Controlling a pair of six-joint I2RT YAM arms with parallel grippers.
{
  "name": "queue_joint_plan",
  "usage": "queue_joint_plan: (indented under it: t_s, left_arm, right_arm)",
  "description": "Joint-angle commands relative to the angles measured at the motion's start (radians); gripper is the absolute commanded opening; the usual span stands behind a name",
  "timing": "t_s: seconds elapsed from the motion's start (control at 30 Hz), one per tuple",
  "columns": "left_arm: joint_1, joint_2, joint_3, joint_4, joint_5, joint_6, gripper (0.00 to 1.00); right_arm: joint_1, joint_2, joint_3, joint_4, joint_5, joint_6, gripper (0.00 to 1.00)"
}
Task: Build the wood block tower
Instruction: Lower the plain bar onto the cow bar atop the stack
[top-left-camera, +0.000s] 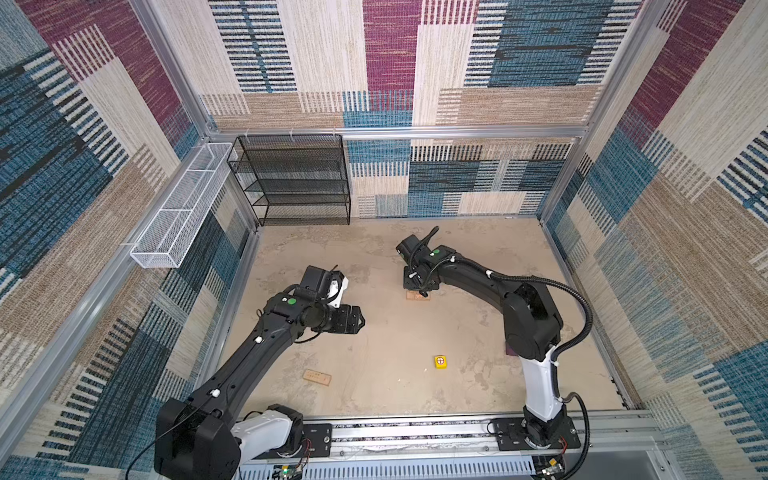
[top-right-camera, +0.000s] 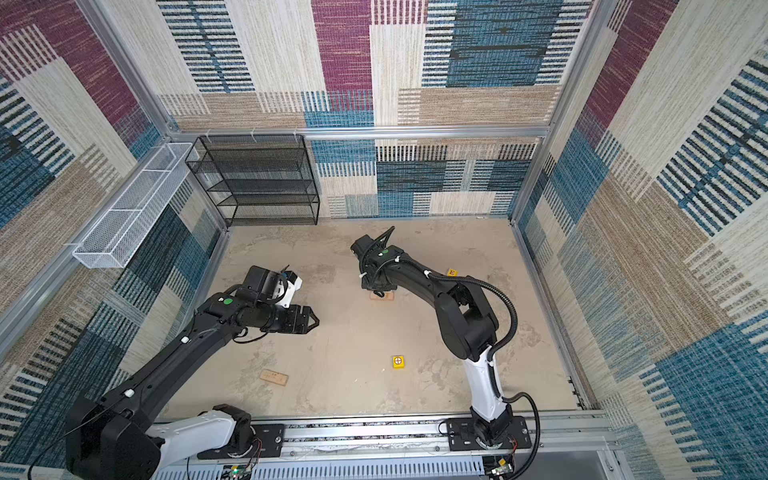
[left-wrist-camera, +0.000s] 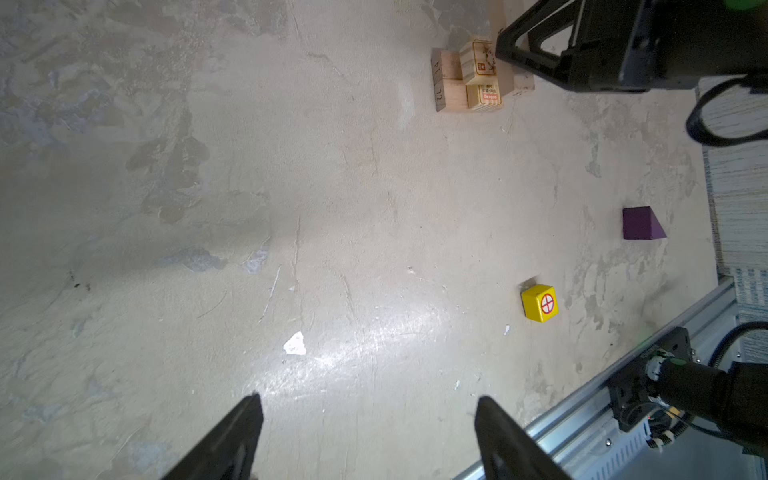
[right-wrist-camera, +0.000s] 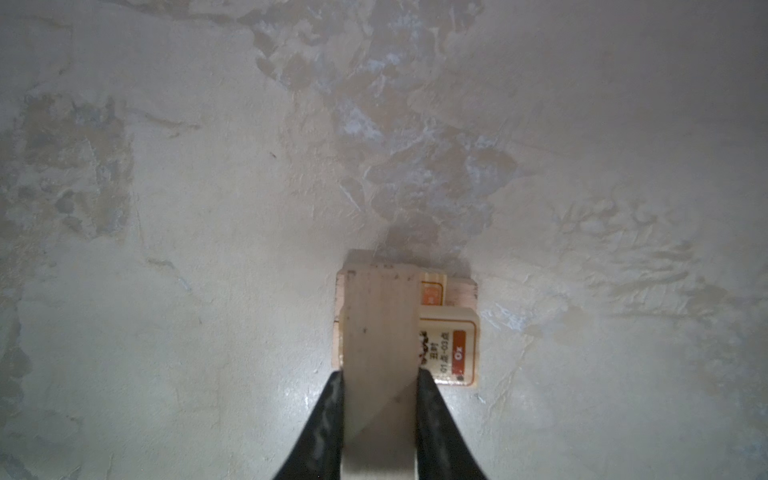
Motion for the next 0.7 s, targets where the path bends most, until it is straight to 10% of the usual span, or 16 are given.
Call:
queue_joint_plan:
  t_s: [0.0, 0.47, 0.67]
  left_arm:
    - [0.001, -0.005, 0.0, 0.007, -0.001, 0.029, 0.85]
    - [0.001, -0.006, 0.0, 0.008, -0.001, 0.03, 0.85]
    - [0.001, -0.003, 0.0, 0.009, -0.001, 0.03, 0.85]
  right_arm:
    - [0.0, 0.007, 0.011, -0.007, 0.015, 0.009, 0.09]
    - [-0.001, 0.019, 0.013, -0.007, 0.018, 0.003, 0.16]
    - [-0.001, 0.023, 0.018, -0.004, 0.012, -0.004, 0.37]
